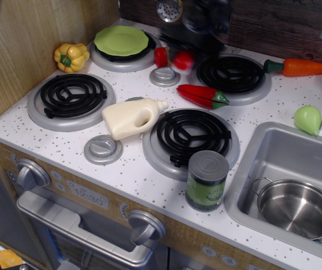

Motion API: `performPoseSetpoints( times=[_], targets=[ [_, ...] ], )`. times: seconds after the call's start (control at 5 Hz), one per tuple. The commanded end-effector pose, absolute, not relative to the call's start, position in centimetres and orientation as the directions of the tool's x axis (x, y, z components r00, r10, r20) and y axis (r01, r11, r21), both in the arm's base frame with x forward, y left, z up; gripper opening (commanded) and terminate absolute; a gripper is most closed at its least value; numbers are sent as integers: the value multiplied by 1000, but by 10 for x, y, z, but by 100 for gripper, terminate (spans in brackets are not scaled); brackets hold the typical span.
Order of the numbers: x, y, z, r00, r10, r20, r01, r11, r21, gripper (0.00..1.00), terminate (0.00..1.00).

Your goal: Put sushi on plate

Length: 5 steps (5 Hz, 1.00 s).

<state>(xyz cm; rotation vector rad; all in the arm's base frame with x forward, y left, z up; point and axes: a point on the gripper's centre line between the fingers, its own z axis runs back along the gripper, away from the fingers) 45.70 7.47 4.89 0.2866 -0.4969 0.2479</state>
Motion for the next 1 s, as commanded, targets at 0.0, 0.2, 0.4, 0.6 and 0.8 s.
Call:
performPoseSetpoints(
  times=[0.0,0.2,0.4,0.6,0.8],
  targets=[
    [466,135,97,808,105,580,-276,937,214,0,0],
    [461,164,100,803,71,591,-258,936,238,0,0],
    [461,181,98,813,39,582,-216,947,238,0,0],
    [469,187,88,801,8,598,-176,959,222,0,0],
    [480,193,82,794,-29,608,-102,978,179,100,100]
  ],
)
